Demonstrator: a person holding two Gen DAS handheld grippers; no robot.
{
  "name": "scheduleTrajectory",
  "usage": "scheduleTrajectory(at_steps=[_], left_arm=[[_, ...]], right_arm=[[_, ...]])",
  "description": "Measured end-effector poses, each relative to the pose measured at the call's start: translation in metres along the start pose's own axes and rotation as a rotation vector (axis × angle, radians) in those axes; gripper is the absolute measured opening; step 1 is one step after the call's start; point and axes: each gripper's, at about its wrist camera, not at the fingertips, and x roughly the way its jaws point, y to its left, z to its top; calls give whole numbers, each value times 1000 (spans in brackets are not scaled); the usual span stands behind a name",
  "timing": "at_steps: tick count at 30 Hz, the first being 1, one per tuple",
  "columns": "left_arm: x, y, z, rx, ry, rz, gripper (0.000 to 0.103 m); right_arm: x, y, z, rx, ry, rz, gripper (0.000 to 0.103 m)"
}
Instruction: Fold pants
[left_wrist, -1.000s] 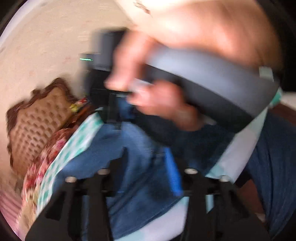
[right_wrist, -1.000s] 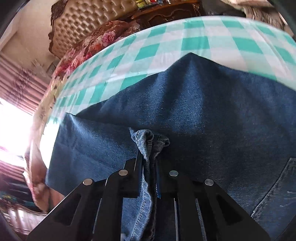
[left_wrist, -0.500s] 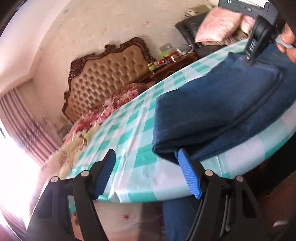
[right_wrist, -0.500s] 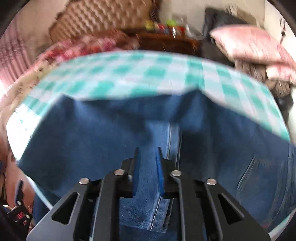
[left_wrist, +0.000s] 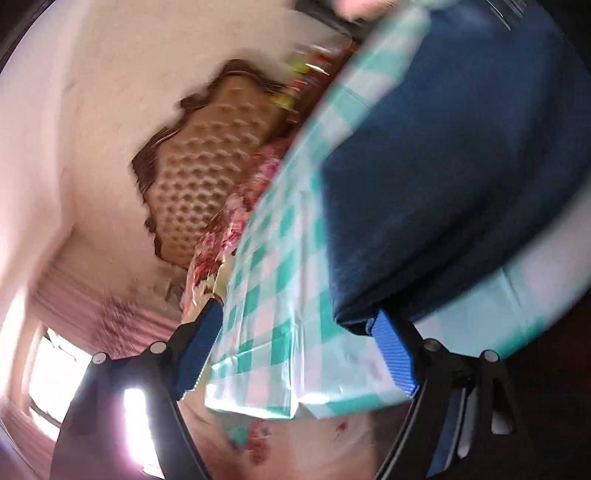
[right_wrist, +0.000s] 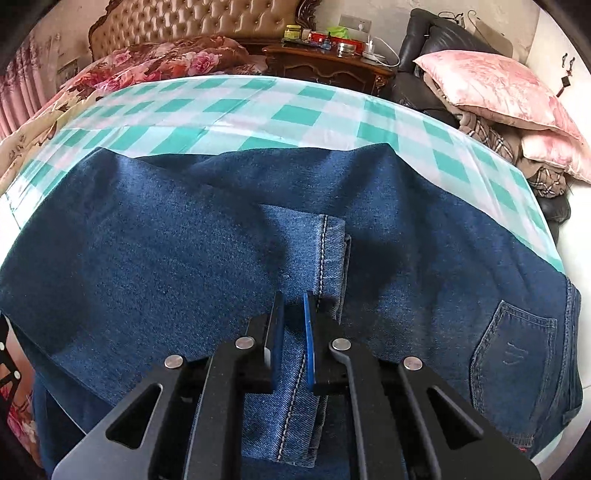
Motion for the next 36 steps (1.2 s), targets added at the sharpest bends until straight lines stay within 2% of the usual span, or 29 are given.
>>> scheduleTrajectory(at_steps=[1, 2, 3, 8, 14, 17, 20, 22, 23, 26, 27, 28, 32, 33, 34, 35, 36], left_arm=[[3, -18, -5, 98, -12, 15, 81], [1, -25, -9, 135, -50, 69, 81], [-1, -28, -11, 147, -63, 93, 81], [-18, -12, -5, 91, -135, 97, 82], [0, -14, -10, 157, -91, 130, 82], [12, -14, -12, 171, -24, 58, 82], [3, -15, -6, 183, -46, 107, 83], [-11, -9, 2, 140, -106, 79, 83], [-12, -7, 4, 126, -110, 65, 83], [9, -11, -6, 167, -56, 88, 83], [12, -11, -12, 156, -61, 49, 83], [14, -11, -15, 145, -71, 43, 84], [9, -17, -21, 212, -156, 81, 83], [7, -14, -23, 206, -159, 62, 83], [5, -3, -25, 155, -134, 6, 83], [3, 15, -29, 75, -88, -80, 83], [2, 30, -32, 14, -63, -128, 83]], right_arm=[[0, 0, 1, -2, 6, -1, 6], [0, 1, 1, -6, 8, -4, 6], [0, 1, 1, -10, 6, -5, 6], [0, 1, 0, -6, 4, -4, 7], [0, -1, 0, -13, 6, 10, 6], [0, -2, 0, -10, 7, 20, 6], [0, -3, 0, -13, 4, 21, 6], [0, -2, 0, -13, 4, 20, 6], [0, -2, 0, -14, 3, 17, 6], [0, -2, -1, -18, 0, 18, 6], [-1, -4, -2, -18, -3, 26, 6], [-1, -5, -2, -16, -3, 32, 6], [-1, -6, -2, -11, -3, 42, 6], [-1, -6, -2, -14, -3, 39, 6], [-1, -5, -2, -17, -3, 36, 6], [-1, -5, -2, -17, -3, 37, 6], [-1, -6, -2, -14, -5, 40, 6]])
